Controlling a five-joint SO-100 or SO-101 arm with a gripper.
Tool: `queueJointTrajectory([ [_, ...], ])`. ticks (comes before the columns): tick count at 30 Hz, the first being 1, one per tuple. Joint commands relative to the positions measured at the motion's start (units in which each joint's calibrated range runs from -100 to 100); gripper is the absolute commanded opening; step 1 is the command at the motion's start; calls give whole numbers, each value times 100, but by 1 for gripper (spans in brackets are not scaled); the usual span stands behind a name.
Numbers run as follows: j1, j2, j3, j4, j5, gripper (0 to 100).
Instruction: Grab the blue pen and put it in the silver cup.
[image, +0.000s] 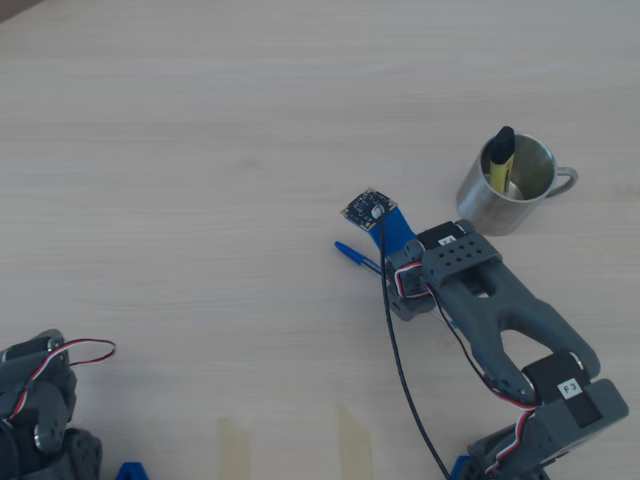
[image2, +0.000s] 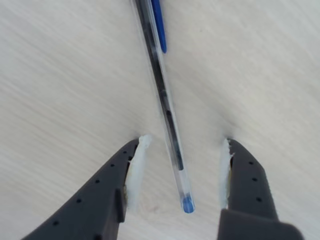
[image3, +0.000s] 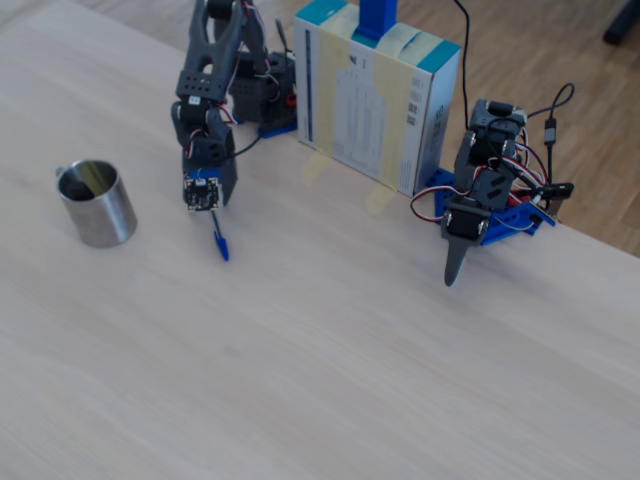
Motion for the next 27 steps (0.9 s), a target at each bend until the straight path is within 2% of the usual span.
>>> queueJointTrajectory([
  [1,-49,59,-69,-41,7,23],
  [24,-5,-24,-78,-50,43,23],
  [27,30,26,-251,-298,142,23],
])
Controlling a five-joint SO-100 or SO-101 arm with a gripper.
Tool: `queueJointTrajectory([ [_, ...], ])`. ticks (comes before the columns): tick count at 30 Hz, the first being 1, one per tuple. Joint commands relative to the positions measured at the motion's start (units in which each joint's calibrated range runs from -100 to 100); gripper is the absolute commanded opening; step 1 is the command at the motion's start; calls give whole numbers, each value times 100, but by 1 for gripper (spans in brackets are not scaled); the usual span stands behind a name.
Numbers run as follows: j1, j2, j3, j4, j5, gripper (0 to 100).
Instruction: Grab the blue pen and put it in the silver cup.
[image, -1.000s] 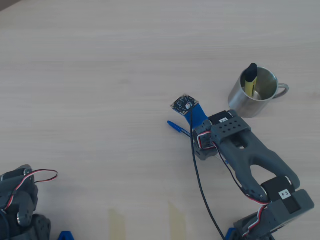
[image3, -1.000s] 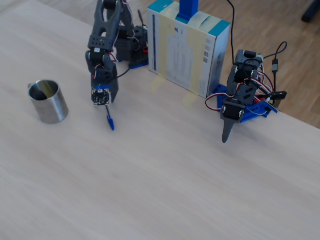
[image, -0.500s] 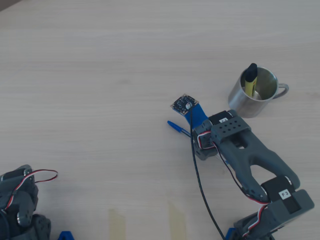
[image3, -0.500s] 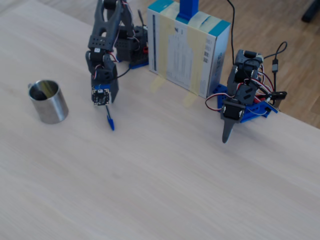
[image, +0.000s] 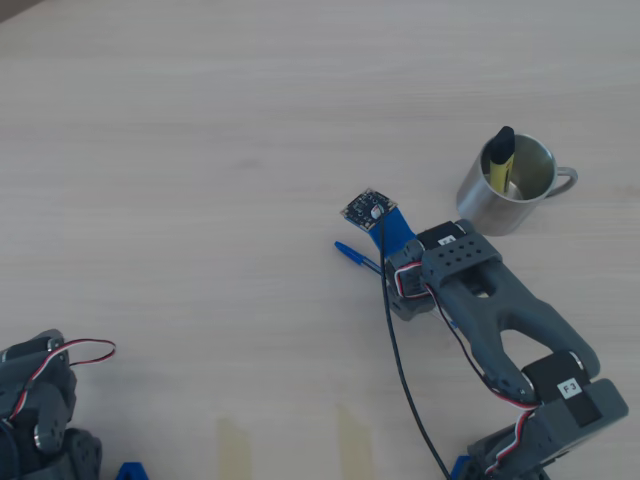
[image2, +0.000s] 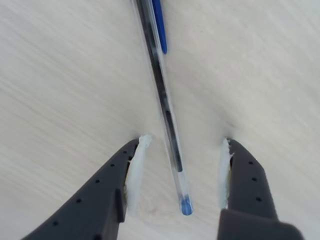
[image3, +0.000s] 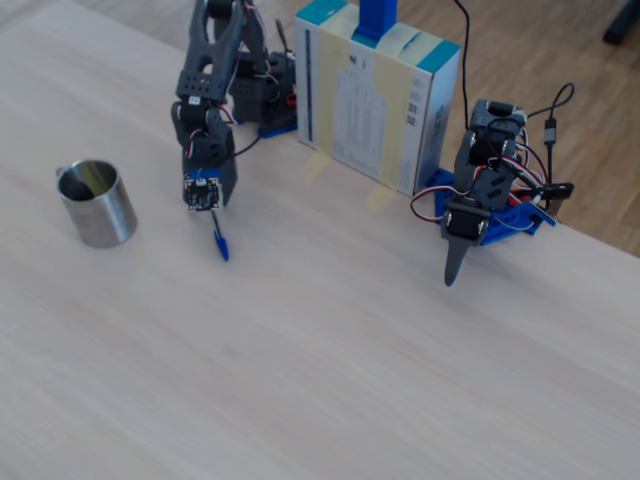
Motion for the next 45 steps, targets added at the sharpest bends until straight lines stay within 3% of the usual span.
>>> queueJointTrajectory([
  [1,46,42,-278,-360,210,23],
  [17,-24,59,-296,-540,351,23],
  [35,-32,59,-306,-592,1016,23],
  [45,-32,59,-306,-600,995,23],
])
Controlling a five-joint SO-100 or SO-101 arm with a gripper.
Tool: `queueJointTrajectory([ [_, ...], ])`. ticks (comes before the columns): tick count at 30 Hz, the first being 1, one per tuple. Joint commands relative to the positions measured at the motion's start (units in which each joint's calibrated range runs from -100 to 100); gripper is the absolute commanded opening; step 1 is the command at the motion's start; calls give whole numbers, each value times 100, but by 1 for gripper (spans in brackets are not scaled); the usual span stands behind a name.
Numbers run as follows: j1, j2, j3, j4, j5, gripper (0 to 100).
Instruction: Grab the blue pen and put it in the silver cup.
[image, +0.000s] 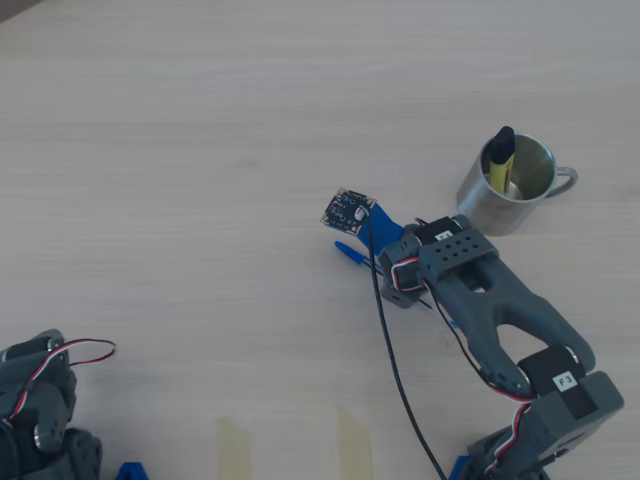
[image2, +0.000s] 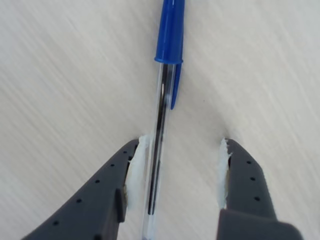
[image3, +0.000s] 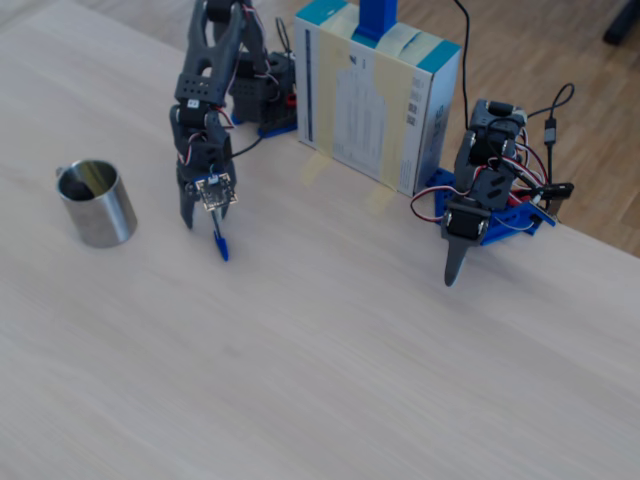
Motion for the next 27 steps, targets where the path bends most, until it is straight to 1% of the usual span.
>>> queueJointTrajectory([
  [1,-24,-58,-89,-37,1,23],
  [5,-24,-58,-89,-37,16,23],
  [10,-24,-58,-107,-37,16,13],
  [12,-24,-58,-107,-37,22,10],
  [24,-24,-66,-98,-37,22,9],
  [27,-24,-66,-98,-37,16,6],
])
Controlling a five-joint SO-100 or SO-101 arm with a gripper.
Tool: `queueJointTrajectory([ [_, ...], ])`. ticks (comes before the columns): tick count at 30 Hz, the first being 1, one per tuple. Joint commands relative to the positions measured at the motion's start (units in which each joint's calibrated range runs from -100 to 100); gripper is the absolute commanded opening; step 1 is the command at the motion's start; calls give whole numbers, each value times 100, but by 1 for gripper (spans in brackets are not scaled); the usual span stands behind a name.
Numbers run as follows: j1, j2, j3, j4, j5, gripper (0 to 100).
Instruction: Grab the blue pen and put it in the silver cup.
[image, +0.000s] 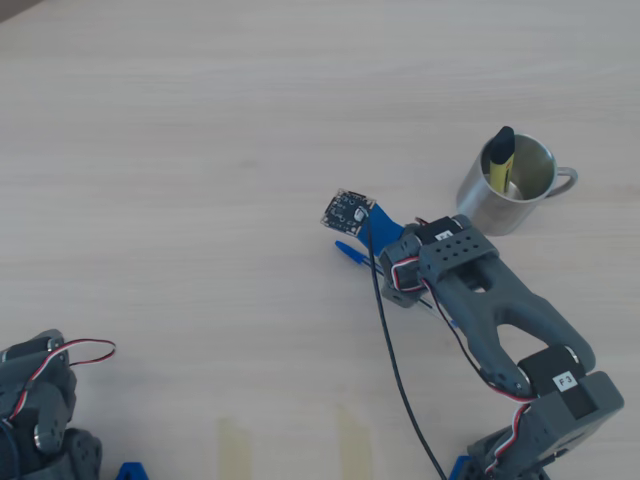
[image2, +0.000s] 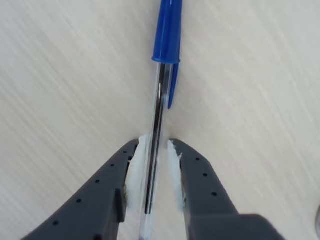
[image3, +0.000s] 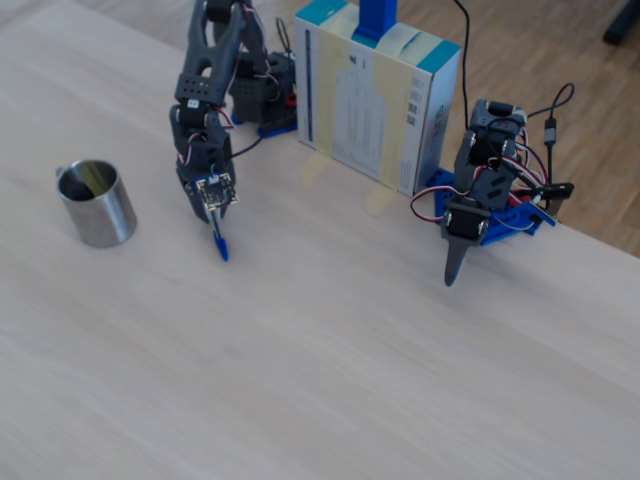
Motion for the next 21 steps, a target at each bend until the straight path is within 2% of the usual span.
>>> queueJointTrajectory([
  [1,-24,-66,-98,-37,-9,6],
  [6,-24,-66,-80,-37,-9,2],
  [21,-24,-141,-44,-20,-46,2],
])
